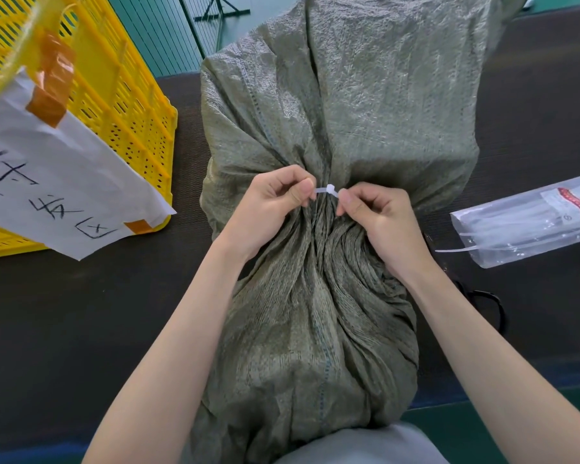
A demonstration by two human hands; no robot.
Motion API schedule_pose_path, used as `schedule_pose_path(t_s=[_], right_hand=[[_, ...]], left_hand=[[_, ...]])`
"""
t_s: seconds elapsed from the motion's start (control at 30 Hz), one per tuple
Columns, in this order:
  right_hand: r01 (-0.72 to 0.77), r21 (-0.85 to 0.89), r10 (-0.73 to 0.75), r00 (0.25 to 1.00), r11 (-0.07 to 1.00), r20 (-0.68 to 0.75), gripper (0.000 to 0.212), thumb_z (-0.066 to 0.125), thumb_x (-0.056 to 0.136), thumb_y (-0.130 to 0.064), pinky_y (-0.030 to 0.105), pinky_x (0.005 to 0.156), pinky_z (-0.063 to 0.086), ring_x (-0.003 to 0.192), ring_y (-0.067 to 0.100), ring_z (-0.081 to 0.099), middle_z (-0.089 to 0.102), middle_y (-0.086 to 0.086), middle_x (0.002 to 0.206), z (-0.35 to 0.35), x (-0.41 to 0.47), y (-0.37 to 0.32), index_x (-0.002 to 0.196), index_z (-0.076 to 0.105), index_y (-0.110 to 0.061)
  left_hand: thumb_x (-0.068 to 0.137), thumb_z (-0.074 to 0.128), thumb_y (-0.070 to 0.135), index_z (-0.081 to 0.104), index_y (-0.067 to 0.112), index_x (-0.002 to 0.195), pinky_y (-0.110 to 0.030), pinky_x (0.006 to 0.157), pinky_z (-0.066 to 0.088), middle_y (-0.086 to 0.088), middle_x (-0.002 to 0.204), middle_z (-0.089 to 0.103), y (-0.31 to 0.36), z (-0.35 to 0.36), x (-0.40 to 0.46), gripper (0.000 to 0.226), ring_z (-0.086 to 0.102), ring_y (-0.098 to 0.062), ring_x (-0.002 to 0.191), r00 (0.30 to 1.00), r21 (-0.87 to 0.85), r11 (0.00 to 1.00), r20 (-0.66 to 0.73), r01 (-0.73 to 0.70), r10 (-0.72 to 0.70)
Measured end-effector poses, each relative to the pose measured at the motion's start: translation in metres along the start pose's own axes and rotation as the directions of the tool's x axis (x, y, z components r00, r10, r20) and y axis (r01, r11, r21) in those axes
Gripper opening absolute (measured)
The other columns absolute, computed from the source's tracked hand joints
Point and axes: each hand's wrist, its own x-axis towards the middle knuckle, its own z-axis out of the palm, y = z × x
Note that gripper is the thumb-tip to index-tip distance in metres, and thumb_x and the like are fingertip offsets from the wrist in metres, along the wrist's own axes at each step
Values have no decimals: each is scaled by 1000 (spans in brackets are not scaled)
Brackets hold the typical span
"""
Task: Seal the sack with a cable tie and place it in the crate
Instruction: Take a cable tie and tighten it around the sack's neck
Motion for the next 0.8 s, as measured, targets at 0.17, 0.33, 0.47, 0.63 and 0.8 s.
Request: schedule_pose_path(t_s=[0.17,0.33,0.47,0.63,0.8], right_hand=[[-12,-85,14,1000,996,25,26,60,84,-33,32,61,29,59,26,40,53,32,65,4,4,-1,60,63,-24],[-19,-98,18,1000,995,-8,29,63,84,-35,33,59,31,55,34,40,52,32,62,4,5,1,59,65,-20],[-44,-93,41,998,995,-42,29,67,83,-35,31,56,28,53,20,35,49,22,53,6,6,2,61,69,-17],[-74,-81,65,992,994,-108,13,72,79,-29,36,64,46,59,15,54,68,11,64,5,5,1,70,72,-20],[-8,-149,-19,983,989,-182,8,71,79,-13,22,72,48,67,2,62,69,-11,71,1,-4,-10,76,72,-21]], left_hand=[[92,53,12,56,18,71,-13,65,35,7,66,49,1,2,2,22,42,-3,66,1000,16,1000,15,-2,2],[89,59,6,61,15,76,-10,64,39,13,61,57,-2,2,3,16,48,0,61,997,-53,999,-83,2,-6],[87,59,1,62,11,83,-10,66,42,14,70,65,-2,3,1,12,53,2,64,994,-109,993,-102,-38,27],[86,61,-1,65,12,86,-12,74,44,16,75,68,-3,3,-6,14,58,1,75,992,-78,996,-122,-53,44],[84,66,5,66,17,84,-19,75,45,12,76,67,-4,1,-7,12,57,-6,75,985,67,995,-152,-70,80]])
